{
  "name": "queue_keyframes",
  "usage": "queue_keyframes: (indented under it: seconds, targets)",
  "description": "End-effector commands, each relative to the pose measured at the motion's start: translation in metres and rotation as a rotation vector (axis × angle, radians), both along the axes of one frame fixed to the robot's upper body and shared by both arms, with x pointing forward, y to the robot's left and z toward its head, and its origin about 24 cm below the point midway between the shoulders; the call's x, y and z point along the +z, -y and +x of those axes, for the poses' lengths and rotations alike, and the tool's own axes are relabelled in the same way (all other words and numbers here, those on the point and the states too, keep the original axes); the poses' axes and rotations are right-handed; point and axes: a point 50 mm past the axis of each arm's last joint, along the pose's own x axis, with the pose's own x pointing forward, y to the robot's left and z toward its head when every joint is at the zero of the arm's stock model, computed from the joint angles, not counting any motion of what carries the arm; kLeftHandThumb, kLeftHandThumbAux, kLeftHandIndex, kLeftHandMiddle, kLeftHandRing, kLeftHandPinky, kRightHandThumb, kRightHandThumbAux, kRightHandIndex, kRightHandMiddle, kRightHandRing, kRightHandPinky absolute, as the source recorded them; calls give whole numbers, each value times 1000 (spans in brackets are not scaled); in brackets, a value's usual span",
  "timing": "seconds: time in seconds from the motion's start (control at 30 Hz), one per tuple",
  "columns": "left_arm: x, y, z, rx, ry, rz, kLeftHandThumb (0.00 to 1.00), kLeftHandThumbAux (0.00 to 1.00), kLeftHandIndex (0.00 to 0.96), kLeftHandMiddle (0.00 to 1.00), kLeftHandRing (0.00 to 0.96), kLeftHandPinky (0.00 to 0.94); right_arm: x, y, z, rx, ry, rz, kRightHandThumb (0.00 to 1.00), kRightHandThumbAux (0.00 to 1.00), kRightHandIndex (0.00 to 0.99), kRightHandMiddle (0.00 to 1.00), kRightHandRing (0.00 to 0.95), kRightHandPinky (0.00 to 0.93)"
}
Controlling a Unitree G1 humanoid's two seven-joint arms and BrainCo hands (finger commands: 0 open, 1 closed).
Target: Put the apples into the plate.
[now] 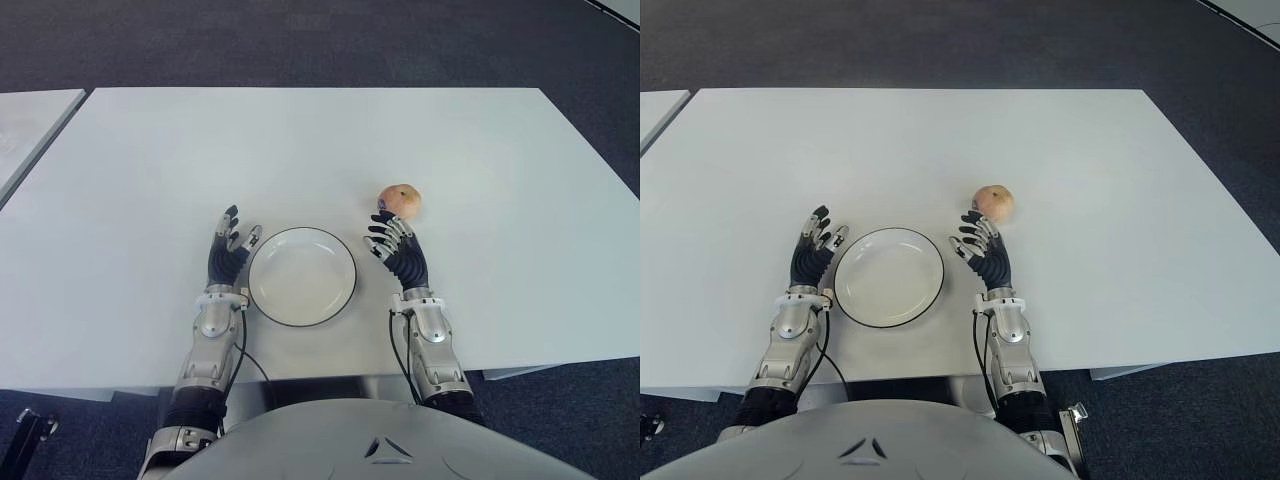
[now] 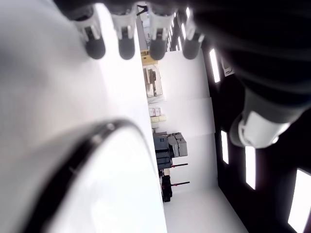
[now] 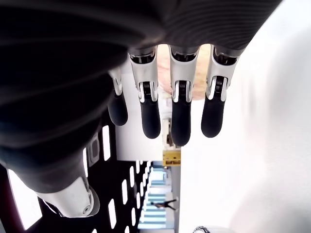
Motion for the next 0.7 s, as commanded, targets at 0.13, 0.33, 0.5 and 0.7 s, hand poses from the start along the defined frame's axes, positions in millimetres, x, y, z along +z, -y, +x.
queue_keyframes:
  seconds: [0.13, 0.33, 0.5, 0.7]
  targets:
    - [-3, 1, -3, -12, -26, -1, 0, 571, 0, 0, 0, 0, -4, 0, 1, -18, -22, 12, 381, 746, 177, 251, 266, 282]
    - [-3, 0, -3, -9, -22, 7, 0, 573, 0, 0, 0, 0, -4, -1, 1, -17, -11, -6, 333, 749, 124, 184, 191, 186]
    - [-3, 0, -2, -5, -19, 19, 0, 577, 0, 0, 0, 0, -4, -2, 0, -12, -2, -31, 272, 749, 84, 126, 132, 134]
    - [-2, -1, -2, -8, -9, 35, 0, 578, 0, 0, 0, 0, -4, -2, 1, -16, -2, -57, 233, 741, 61, 92, 99, 122]
